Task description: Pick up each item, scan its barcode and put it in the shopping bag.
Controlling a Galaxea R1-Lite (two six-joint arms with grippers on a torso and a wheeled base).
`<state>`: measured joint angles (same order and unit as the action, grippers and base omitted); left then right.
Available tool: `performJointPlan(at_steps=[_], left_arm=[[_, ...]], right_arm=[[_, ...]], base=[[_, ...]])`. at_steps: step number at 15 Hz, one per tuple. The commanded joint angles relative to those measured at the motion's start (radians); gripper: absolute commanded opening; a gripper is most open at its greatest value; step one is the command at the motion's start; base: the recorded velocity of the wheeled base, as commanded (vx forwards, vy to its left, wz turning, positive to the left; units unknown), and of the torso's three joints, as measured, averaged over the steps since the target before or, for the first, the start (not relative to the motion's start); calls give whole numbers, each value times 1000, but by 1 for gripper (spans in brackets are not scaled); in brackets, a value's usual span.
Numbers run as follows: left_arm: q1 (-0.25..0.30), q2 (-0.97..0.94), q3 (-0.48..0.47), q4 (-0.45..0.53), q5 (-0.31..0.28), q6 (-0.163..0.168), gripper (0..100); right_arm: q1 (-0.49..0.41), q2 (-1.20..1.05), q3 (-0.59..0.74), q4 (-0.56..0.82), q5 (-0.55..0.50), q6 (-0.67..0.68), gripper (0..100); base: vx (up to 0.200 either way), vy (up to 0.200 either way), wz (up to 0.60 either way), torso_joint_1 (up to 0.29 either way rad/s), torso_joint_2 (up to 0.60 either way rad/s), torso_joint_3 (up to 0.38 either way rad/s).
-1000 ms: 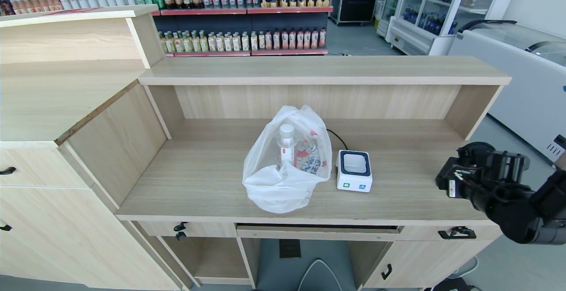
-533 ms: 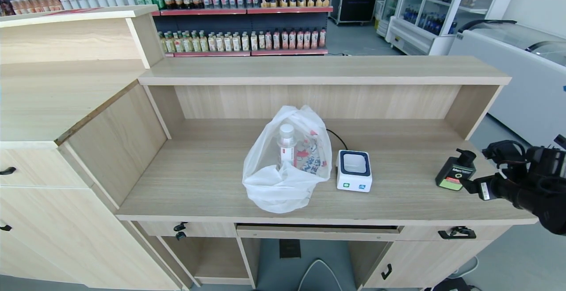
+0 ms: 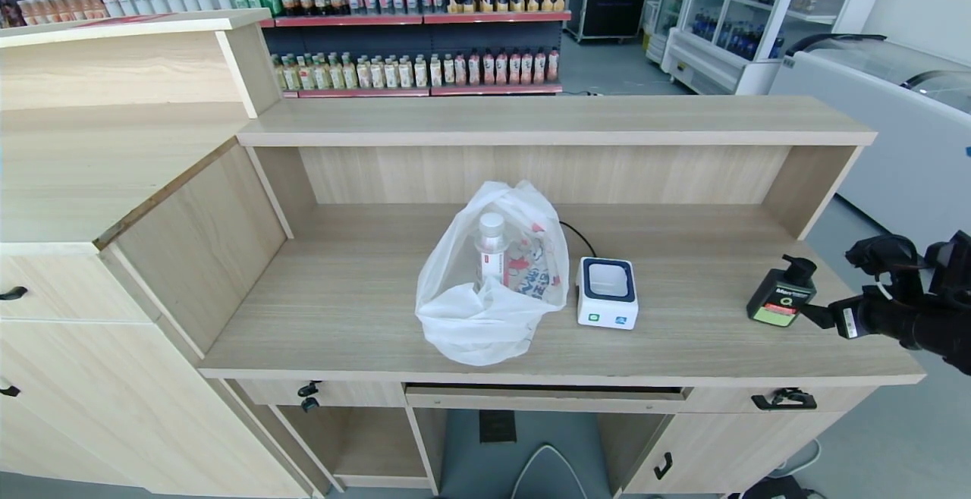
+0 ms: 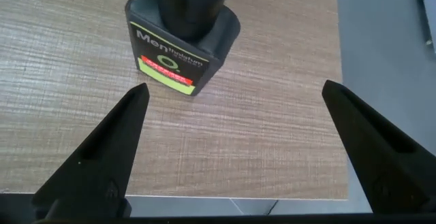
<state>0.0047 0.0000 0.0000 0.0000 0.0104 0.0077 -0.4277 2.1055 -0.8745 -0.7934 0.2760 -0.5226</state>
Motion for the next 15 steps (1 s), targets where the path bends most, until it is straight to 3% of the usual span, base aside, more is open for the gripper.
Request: performJointPlan(at_steps=[1, 15], left_arm=[[0, 0, 0, 0, 0, 0, 0], [0, 0, 0, 0, 0, 0, 0]], right_arm=[[-2, 30, -54, 22, 34, -17, 100], [15, 159, -178, 63, 195, -148, 100]], base=[[0, 0, 0, 0, 0, 0], [0, 0, 0, 0, 0, 0]])
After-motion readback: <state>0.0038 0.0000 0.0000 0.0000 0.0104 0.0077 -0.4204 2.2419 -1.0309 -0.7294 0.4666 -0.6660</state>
